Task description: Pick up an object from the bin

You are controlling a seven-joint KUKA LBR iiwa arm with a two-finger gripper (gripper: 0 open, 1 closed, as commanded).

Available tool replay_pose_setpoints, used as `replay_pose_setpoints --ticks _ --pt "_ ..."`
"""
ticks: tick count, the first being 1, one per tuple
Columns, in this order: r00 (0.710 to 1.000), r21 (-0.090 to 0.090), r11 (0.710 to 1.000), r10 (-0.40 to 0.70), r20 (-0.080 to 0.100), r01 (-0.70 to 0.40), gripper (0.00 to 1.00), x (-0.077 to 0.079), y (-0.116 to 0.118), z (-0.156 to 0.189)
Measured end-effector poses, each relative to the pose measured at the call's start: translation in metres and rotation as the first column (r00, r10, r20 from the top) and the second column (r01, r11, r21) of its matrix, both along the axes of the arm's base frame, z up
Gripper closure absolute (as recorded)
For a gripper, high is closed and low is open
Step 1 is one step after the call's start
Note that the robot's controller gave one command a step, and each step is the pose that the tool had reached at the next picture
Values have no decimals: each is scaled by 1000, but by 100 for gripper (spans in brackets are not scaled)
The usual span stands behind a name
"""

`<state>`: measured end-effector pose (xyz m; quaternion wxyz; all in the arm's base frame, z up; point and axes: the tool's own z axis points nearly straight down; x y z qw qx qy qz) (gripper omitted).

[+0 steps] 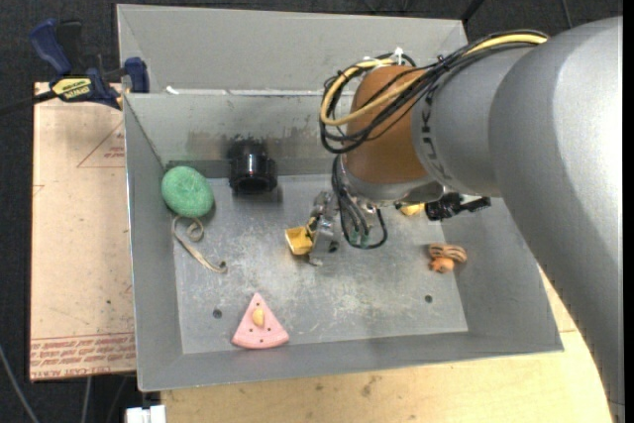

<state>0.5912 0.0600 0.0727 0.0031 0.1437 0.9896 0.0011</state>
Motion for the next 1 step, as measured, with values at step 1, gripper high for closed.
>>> replay_pose_setpoints --ticks 1 --pt "990 -1 990 142 -6 -142 100 -16 18 23"
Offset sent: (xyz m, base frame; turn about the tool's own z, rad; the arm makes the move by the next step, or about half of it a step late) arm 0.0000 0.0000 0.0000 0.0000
